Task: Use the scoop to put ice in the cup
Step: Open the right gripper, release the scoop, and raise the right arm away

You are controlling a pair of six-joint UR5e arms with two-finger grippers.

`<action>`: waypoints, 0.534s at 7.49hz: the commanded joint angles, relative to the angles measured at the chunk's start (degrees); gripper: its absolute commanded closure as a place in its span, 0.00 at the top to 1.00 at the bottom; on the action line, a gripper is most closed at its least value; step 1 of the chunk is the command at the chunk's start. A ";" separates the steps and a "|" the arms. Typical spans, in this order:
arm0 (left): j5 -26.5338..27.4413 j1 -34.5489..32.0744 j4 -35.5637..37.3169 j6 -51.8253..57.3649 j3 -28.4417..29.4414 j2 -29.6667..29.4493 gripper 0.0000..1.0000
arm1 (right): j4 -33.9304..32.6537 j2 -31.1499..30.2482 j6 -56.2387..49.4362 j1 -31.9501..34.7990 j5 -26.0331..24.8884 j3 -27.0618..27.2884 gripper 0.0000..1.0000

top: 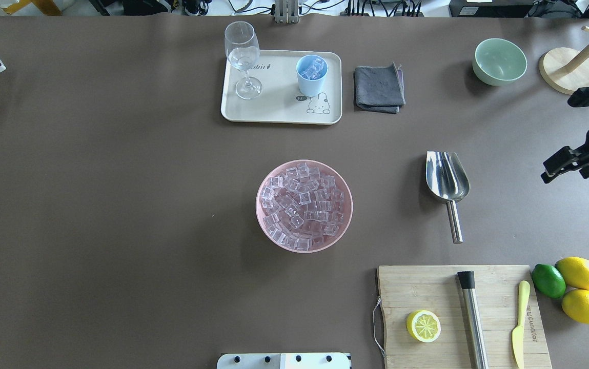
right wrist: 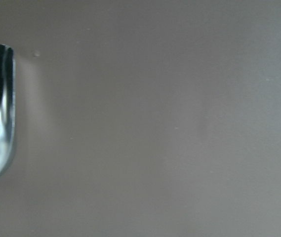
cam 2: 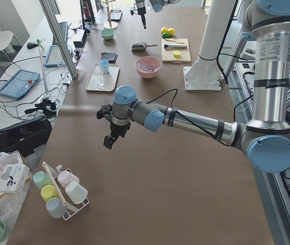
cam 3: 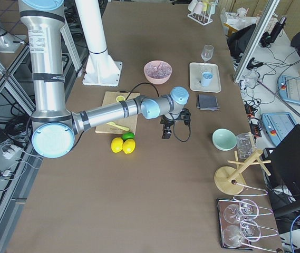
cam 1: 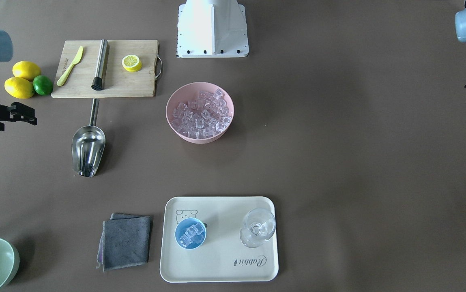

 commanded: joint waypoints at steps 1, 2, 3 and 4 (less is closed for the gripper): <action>-5.56 -5.86 8.32 0.00 0.68 2.46 0.99 | 0.34 -6.48 -4.82 9.51 -6.76 0.18 0.99; -7.91 -7.01 11.14 -0.09 1.64 2.81 0.99 | 0.43 -8.50 -7.61 13.28 -7.22 -0.08 0.99; -8.98 -8.24 12.21 -0.17 2.87 2.82 0.99 | 0.00 -9.22 -14.25 16.45 -7.05 -1.13 0.99; -10.82 -9.38 13.27 -0.17 4.27 2.90 0.99 | -0.09 -9.23 -16.67 18.92 -6.53 -2.80 0.99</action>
